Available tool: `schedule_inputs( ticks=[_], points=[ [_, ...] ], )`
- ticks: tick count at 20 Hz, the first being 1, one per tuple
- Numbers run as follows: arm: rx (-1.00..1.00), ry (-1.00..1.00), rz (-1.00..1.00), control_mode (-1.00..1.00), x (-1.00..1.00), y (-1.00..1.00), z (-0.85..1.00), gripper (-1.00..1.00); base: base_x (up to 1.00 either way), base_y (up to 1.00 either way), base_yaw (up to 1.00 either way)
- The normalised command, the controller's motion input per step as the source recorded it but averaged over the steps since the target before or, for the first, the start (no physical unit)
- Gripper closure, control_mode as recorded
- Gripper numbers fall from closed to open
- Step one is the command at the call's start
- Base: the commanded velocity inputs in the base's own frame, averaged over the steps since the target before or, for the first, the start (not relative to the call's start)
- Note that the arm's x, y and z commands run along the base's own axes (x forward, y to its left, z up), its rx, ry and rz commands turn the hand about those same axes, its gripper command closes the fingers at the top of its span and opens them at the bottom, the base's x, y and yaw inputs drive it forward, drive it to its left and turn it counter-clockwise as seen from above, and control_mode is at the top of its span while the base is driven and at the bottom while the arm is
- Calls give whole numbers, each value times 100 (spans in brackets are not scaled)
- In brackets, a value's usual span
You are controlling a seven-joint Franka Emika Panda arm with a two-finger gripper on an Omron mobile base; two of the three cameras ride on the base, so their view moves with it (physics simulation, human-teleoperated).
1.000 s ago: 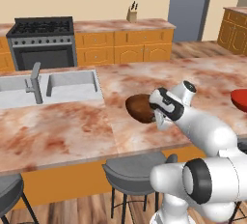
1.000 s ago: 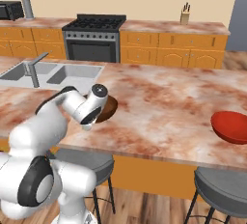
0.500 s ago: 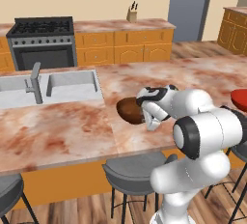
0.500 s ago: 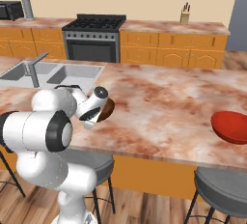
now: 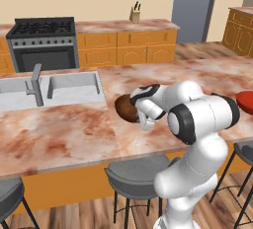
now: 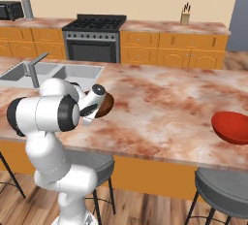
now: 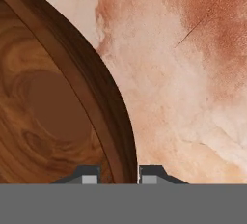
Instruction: Pick up the bowls from the cabinet and place each bowl in front of a stool on the dining counter.
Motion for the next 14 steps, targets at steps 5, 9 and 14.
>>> schedule_inputs(
  ticks=[5,9,14],
  points=[
    [0,13,4,-100,-10,8,-1,100,0,0,0],
    [0,14,2,-100,-29,17,-7,100,0,0,0],
    [0,11,0,-100,-40,2,-2,100,0,0,0]
  ],
)
